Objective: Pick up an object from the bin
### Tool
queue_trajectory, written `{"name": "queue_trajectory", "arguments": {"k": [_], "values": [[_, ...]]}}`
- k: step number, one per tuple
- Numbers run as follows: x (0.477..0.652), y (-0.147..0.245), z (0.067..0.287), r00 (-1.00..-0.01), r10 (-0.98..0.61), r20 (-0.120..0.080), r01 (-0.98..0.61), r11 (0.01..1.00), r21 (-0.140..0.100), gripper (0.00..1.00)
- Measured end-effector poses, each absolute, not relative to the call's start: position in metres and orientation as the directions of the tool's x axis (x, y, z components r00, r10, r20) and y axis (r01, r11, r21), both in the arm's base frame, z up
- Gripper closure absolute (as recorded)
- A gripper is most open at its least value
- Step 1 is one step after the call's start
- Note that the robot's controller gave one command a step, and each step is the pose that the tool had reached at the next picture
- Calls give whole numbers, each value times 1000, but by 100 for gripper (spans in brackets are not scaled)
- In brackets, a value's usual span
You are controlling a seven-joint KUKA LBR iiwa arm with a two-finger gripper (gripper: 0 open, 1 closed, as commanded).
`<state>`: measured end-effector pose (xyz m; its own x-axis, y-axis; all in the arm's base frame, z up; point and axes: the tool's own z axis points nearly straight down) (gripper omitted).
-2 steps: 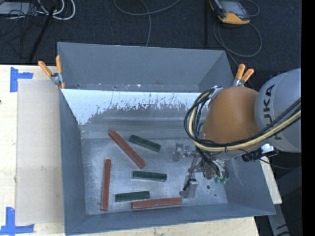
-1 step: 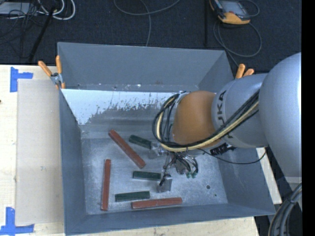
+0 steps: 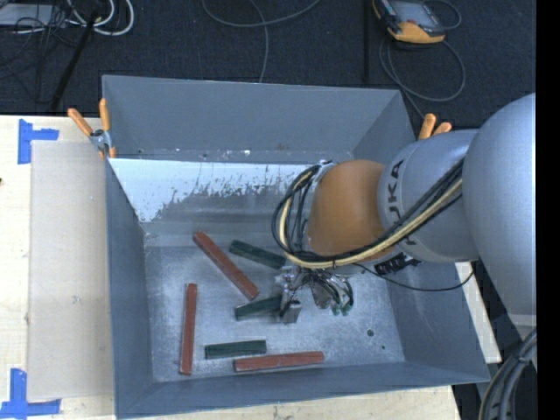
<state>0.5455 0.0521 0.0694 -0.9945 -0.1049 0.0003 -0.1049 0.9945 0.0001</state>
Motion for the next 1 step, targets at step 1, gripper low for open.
{"name": "queue_trajectory", "arguments": {"k": [1], "values": [[546, 52, 69, -994, -106, 0, -106, 994, 0, 0]]}}
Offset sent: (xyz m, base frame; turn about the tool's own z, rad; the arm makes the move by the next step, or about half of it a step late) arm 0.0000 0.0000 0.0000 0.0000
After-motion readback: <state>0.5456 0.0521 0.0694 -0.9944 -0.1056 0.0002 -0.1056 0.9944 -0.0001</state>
